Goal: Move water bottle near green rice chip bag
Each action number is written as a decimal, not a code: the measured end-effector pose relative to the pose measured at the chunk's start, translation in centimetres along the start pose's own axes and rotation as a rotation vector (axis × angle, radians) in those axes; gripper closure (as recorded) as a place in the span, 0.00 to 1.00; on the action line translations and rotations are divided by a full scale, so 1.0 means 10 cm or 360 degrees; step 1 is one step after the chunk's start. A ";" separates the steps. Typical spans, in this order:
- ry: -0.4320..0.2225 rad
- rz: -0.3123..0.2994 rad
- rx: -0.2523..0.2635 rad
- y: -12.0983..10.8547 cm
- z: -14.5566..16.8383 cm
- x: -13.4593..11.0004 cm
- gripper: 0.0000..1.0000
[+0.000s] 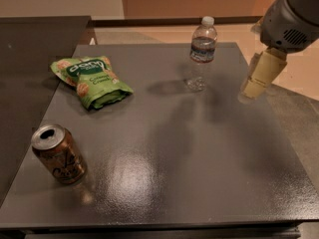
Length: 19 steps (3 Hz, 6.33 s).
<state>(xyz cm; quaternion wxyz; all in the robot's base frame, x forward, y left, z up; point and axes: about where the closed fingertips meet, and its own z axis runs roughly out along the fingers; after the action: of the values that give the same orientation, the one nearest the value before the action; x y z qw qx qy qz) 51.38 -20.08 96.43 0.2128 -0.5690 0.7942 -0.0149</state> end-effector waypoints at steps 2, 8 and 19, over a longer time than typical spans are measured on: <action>-0.0243 0.0296 0.0056 -0.96 0.42 -0.19 0.00; -0.0627 0.0245 -0.0272 -0.92 0.71 -0.82 0.41; -0.0750 -0.0333 -0.0671 0.08 1.05 -2.29 0.15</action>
Offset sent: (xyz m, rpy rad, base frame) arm 0.1638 -0.0151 -0.0062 0.3207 -0.0648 -0.2182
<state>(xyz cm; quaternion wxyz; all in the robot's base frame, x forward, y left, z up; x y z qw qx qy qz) 60.42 3.32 94.06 0.2655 -0.6669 0.6459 0.2600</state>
